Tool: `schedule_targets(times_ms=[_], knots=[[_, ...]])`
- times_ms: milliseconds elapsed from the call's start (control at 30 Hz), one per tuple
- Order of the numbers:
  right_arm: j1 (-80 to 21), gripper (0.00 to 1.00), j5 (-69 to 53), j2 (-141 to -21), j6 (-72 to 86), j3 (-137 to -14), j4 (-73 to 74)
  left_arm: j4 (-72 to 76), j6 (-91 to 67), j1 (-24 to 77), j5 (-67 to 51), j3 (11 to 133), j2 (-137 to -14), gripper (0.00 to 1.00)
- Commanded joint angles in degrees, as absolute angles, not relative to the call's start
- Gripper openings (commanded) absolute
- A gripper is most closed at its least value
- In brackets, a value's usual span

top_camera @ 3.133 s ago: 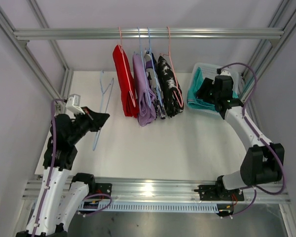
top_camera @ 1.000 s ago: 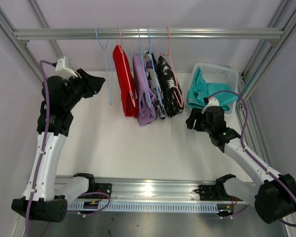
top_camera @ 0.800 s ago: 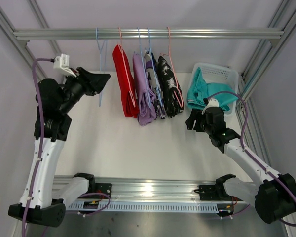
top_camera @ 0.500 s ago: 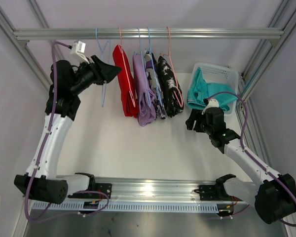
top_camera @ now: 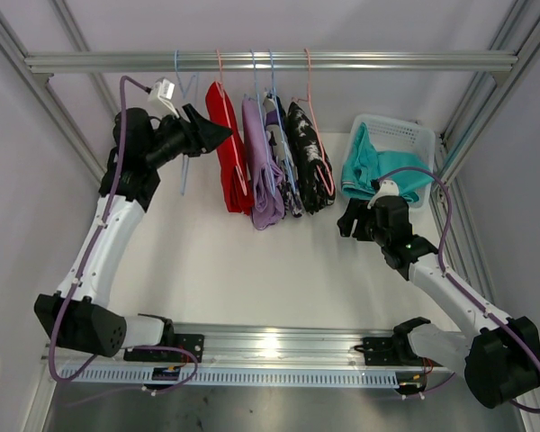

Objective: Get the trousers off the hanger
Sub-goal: Pick up the hanger from the clothesline.

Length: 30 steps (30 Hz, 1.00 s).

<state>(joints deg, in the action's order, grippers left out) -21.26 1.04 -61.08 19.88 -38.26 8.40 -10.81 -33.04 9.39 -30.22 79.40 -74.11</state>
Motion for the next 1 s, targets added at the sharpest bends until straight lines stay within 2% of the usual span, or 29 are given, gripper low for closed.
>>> schedule_targets(times_ms=[0,367,700,967], knots=[[-21.09,0.72,0.70,-60.82,19.95,-37.71,5.63,-7.64,-33.66,10.89,-30.41,79.62,-76.20,0.58],[-21.18,0.72,0.70,-61.79,19.95,-37.71,5.27,-4.84,-36.03,13.44,-28.65,80.24,-81.03,0.58],[-21.27,0.73,-1.49,-61.96,19.95,-37.71,5.10,2.28,-44.03,13.71,-29.09,79.63,-81.74,0.43],[-21.27,0.73,-1.50,-61.96,20.04,-37.71,5.19,6.59,-48.69,13.71,-29.97,78.49,-82.70,0.23]])
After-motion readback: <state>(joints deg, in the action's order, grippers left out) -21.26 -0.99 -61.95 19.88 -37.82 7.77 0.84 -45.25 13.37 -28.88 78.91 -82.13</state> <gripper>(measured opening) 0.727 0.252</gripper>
